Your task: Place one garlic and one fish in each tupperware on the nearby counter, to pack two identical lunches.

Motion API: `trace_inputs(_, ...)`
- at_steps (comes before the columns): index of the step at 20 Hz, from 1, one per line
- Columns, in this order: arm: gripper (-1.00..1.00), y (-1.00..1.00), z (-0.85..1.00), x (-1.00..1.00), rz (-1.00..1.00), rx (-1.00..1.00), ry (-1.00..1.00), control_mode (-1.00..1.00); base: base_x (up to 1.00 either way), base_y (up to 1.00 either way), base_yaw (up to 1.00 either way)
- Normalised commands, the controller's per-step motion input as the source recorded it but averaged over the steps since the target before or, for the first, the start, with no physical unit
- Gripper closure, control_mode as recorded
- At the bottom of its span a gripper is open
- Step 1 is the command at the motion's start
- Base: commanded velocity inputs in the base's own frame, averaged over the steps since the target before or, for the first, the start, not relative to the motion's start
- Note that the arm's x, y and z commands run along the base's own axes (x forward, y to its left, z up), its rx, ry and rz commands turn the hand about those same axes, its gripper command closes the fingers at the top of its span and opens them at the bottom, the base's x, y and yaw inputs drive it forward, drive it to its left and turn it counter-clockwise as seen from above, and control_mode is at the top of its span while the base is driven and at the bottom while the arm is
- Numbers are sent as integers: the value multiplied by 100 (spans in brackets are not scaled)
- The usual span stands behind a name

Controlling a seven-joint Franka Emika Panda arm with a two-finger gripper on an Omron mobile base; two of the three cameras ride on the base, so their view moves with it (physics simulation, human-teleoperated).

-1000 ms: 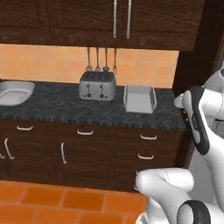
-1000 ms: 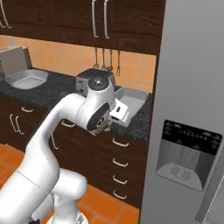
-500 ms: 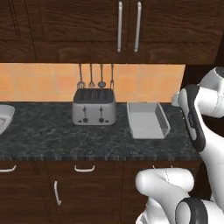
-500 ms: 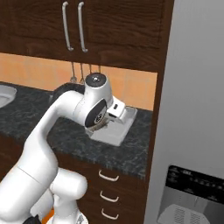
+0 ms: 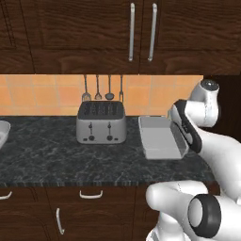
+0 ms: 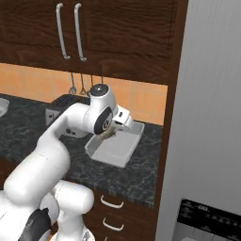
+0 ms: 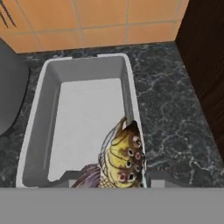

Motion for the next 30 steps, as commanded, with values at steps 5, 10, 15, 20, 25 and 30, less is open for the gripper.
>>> trace_inputs(5, 100, 16, -93, 100, 0, -4, 2, -100, 0, 0, 0)
trace_inputs(10, -100, 3, -60, 88, 0, 0, 3, -100, 0, 0, 0)
trace_inputs(15, -100, 4, 11, 36, -6, 0, 10, -100, 0, 0, 0)
trace_inputs(20, -100, 15, 50, -25, -2, 0, 11, -100, 0, 0, 0)
trace_inputs(25, -100, 19, 80, -100, 1, 0, -6, -100, 0, 0, 0)
trace_inputs(30, -100, 33, 69, -100, 3, -1, -3, -100, 0, 0, 0)
